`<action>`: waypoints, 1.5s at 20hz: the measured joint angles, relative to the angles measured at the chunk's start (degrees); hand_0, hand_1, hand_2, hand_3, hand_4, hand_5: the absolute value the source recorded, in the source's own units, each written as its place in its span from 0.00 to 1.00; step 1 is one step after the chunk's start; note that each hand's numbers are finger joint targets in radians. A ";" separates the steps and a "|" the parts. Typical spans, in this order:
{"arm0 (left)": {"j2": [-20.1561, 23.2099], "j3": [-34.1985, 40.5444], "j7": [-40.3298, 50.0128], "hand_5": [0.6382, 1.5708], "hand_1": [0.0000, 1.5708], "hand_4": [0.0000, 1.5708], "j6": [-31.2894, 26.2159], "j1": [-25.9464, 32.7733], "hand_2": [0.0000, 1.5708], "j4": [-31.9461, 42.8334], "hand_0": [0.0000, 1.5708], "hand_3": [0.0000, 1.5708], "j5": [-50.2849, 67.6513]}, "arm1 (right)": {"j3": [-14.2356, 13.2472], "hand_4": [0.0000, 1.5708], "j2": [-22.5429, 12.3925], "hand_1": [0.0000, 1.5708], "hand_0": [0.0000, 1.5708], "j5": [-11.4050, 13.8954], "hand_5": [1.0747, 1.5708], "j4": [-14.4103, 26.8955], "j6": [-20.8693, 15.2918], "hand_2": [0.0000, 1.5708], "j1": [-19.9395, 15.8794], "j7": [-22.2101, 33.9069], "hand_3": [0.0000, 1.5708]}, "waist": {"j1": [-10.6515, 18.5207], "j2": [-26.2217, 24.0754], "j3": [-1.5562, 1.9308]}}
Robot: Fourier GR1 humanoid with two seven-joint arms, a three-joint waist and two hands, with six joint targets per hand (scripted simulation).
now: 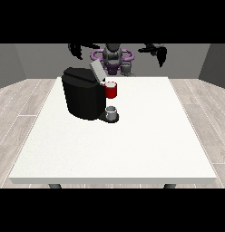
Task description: Insert the coffee pod into the coffee machine and close the lid
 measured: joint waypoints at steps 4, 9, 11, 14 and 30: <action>-0.05 -0.90 0.06 1.00 0.00 0.00 1.38 2.84 0.00 -4.31 0.00 0.00 1.40 | -1.35 0.00 -0.14 0.00 0.00 -0.78 1.00 2.19 0.33 0.00 -3.04 0.27 0.00 | -0.37 2.75 0.00; 0.72 -1.80 1.91 1.00 0.00 0.00 1.84 4.62 0.00 -9.47 0.00 0.00 3.12 | -1.69 0.00 0.59 0.00 0.00 -0.38 1.00 5.64 0.15 0.00 -6.41 -1.39 0.00 | -0.94 5.92 -0.01; 1.14 -2.13 2.58 1.00 0.00 0.00 2.38 5.35 0.00 -11.21 0.00 0.00 3.36 | -1.68 0.00 0.77 0.00 0.00 -0.12 1.00 7.20 0.54 0.00 -7.04 -2.75 0.00 | -1.29 7.00 0.00; 1.88 -2.54 3.17 1.00 0.00 0.00 2.16 5.96 0.00 -13.40 0.00 0.00 4.22 | -2.21 0.00 0.03 0.00 0.00 0.29 1.00 9.69 0.88 0.00 -10.06 -3.02 0.00 | -1.07 8.66 0.01; 4.55 -3.64 5.02 1.00 0.00 0.00 4.11 8.59 0.00 -19.24 0.00 0.00 6.59 | -1.12 0.00 0.81 0.00 0.00 3.18 1.00 15.40 1.72 0.00 -17.92 -4.65 0.00 | -2.30 11.51 -0.18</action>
